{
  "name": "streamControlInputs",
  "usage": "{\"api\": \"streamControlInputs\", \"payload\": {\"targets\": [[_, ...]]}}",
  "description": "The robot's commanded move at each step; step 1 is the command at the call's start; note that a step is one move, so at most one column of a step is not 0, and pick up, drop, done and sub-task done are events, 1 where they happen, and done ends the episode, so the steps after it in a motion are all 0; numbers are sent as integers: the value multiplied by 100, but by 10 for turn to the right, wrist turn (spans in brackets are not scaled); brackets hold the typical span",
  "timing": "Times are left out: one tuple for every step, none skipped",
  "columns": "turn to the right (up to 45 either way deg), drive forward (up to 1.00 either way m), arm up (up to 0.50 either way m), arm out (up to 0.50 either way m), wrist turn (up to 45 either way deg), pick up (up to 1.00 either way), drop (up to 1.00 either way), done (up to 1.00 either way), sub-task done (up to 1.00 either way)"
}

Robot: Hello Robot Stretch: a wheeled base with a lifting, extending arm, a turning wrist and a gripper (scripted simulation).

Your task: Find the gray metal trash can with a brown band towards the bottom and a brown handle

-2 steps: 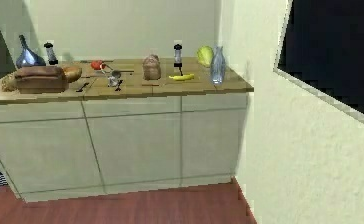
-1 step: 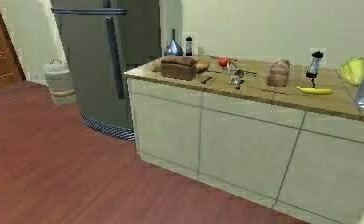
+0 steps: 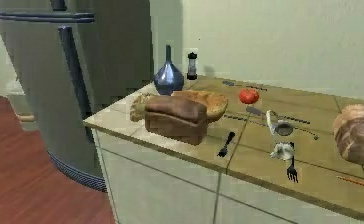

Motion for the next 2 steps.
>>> {"api": "streamControlInputs", "payload": {"targets": [[-450, 0, 0, 0, 0, 0, 0, 0, 0], [-450, 0, 0, 0, 0, 0, 0, 0, 0]]}}
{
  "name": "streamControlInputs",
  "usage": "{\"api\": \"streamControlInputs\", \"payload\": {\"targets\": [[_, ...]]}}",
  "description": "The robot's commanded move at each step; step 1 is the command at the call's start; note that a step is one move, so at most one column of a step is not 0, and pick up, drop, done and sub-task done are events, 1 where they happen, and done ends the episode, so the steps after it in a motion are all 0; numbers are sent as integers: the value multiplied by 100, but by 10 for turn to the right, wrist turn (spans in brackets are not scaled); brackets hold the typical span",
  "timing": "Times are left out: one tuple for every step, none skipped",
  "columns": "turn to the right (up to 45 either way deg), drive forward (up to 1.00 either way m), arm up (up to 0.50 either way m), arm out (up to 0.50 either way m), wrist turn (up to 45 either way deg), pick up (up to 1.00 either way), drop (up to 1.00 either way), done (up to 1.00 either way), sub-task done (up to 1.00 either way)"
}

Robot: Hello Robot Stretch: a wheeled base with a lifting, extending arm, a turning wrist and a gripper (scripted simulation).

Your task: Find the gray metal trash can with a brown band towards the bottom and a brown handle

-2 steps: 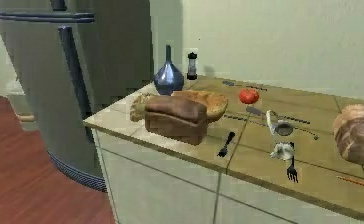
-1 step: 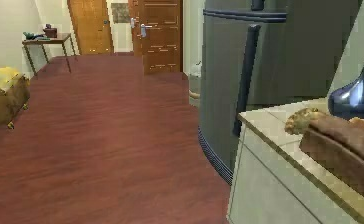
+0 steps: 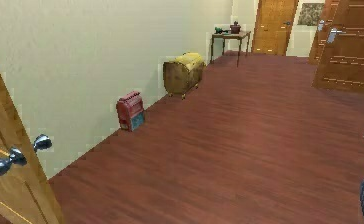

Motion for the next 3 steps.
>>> {"api": "streamControlInputs", "payload": {"targets": [[0, 35, 0, 0, 0, 0, 0, 0, 0], [330, 0, 0, 0, 0, 0, 0, 0, 0], [30, 0, 0, 0, 0, 0, 0, 0, 0]]}}
